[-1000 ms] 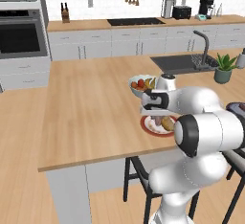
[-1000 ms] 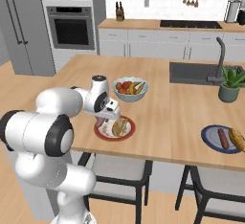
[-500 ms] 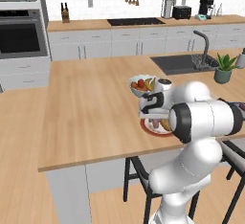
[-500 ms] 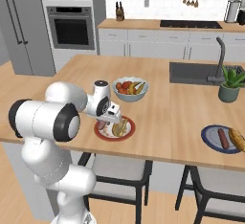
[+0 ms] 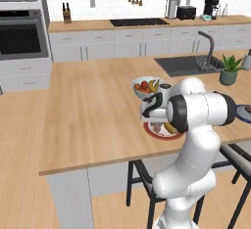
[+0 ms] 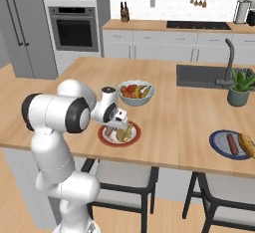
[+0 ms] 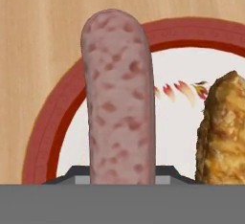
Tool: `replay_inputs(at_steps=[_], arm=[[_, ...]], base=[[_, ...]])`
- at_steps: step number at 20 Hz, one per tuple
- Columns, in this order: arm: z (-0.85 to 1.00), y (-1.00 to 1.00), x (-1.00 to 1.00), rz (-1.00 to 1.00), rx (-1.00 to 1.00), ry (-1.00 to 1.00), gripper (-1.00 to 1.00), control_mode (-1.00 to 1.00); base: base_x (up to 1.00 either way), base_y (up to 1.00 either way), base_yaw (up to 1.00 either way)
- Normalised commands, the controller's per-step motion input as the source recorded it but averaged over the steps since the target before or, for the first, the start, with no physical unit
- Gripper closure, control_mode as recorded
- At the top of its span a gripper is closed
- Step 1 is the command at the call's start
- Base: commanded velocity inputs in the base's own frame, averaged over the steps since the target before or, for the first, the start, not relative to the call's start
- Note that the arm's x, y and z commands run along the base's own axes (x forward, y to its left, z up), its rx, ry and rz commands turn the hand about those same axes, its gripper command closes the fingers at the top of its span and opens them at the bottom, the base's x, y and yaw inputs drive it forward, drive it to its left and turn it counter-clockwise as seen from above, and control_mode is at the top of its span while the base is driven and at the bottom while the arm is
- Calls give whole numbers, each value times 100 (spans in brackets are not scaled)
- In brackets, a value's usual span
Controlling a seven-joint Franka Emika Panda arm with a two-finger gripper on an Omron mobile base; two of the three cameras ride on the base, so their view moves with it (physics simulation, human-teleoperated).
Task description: Place one bun and one sausage from the bowl on each plate.
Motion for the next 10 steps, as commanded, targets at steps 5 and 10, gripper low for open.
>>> replay_inputs(at_steps=[5, 10], arm=[[-1, 0, 8, 0, 0, 0, -100, -100], [14, 0, -2, 0, 0, -1, -100, -100]], base=[[0, 0, 0], [0, 0, 0]])
